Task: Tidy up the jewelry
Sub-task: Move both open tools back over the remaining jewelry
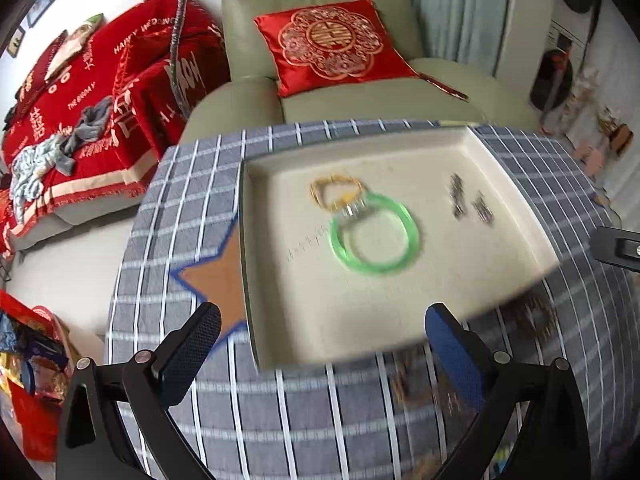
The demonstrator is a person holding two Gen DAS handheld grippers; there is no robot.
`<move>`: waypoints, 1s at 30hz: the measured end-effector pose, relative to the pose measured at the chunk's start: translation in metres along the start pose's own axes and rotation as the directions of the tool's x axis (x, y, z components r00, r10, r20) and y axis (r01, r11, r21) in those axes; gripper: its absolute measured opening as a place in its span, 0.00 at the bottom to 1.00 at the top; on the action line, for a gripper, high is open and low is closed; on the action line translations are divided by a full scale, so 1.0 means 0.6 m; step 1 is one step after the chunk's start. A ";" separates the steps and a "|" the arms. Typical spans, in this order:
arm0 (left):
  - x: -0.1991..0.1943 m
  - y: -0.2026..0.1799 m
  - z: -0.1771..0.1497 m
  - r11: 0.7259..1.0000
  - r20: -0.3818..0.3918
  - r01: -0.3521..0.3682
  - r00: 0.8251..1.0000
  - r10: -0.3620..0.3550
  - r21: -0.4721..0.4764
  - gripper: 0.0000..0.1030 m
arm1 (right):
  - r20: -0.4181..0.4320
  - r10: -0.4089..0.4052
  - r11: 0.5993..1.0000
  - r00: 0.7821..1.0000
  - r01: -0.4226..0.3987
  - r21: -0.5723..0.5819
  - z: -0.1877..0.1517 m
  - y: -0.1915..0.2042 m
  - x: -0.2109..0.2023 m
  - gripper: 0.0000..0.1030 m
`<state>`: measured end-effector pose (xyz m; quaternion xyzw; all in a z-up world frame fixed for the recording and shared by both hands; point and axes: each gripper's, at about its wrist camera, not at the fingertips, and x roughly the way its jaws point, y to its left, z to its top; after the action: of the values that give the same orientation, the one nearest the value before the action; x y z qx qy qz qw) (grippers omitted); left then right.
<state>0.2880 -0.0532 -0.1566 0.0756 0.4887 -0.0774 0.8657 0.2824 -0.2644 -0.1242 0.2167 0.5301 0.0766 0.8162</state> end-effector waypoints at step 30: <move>-0.001 -0.053 -0.196 0.983 -0.173 0.068 0.984 -0.038 0.171 1.00 | -0.213 -0.212 0.975 0.954 0.220 0.014 -0.177 0.001 0.064 0.85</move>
<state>0.1831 -0.0602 -0.2180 0.1451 0.5536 -0.1368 0.8085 0.2033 -0.2216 -0.1923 0.1634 0.6354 -0.0006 0.7547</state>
